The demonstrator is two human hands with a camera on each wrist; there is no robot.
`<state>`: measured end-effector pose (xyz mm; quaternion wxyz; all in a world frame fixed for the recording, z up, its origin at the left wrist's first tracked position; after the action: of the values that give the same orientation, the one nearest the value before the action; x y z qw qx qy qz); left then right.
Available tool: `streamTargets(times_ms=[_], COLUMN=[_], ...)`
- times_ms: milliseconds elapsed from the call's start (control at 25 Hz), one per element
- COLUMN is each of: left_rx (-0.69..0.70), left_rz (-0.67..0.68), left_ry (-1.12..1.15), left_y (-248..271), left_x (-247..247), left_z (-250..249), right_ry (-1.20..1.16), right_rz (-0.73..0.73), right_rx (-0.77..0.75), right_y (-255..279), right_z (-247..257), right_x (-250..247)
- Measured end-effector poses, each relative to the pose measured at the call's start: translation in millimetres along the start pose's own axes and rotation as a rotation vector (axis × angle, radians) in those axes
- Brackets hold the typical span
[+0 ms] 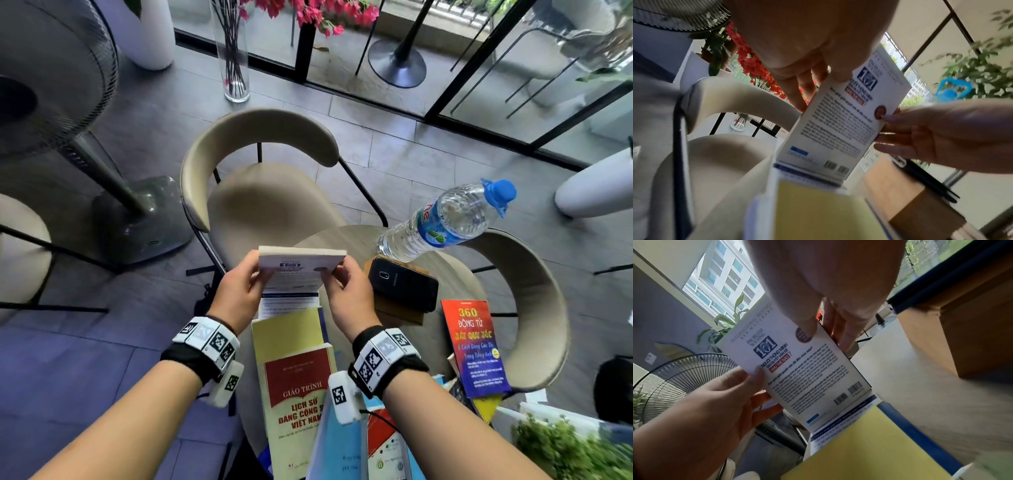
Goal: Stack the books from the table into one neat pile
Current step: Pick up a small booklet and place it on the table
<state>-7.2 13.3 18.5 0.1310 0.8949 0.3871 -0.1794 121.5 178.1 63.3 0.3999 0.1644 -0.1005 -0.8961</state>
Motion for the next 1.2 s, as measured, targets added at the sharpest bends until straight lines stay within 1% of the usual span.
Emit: streamTargets(times_ms=[160,240,360,520,600,680,800,880,960,1080,1200], left_rx=[-0.018,0.007,0.108,0.228,0.284,0.302,0.290,0.285,0.237,0.172,0.163], left_rz=[0.017,-0.001,-0.038,-0.033,-0.026,0.006,0.075,0.104,0.132,0.194,0.217], left_ry=[-0.271,-0.355,-0.459,-0.599,-0.618,-0.625,-0.650,-0.668,-0.640,-0.608,-0.599], left_y=[6.4,8.2,15.8,31.2,40.3,49.5,57.8,60.8,61.4,59.0,52.7], left_x=[0.0,-2.4,-3.9,3.9,12.1,24.2,51.8,75.5,97.9,123.5,143.9], left_z=[7.0,3.7,-12.4,-31.8,-42.9,-53.6,-61.8,-68.7,-74.5,-80.6,-89.9], right_ry=[0.139,0.168,0.201,0.255,0.271,0.300,0.328,0.342,0.372,0.379,0.374], right_rz=[0.072,0.096,0.120,0.146,0.148,0.152,0.154,0.145,0.121,0.057,0.000], right_rx=[0.017,0.009,-0.020,-0.048,-0.067,-0.097,-0.090,-0.052,-0.037,-0.085,-0.096], right_y=[4.3,8.8,19.4,38.1,49.2,61.9,77.4,82.8,83.8,80.6,76.5], right_z=[-7.3,-10.1,-7.5,-8.6,-13.9,-20.5,-32.0,-39.7,-45.8,-57.4,-73.0], right_x=[-2.6,-8.8,-25.4,-54.2,-72.0,-91.7,-122.1,-143.5,-162.1,-185.5,-203.1])
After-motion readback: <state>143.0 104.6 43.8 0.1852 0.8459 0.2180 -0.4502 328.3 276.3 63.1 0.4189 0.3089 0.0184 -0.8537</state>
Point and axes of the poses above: each hand's wrist, its own y-axis away from the middle knuckle, its own x-axis out of the palm, z = x × y, the point moved 3 cm from there along -y, towards the middle knuckle, and after that the axes turned 7 degrees about -y, right-handed, at the moved point
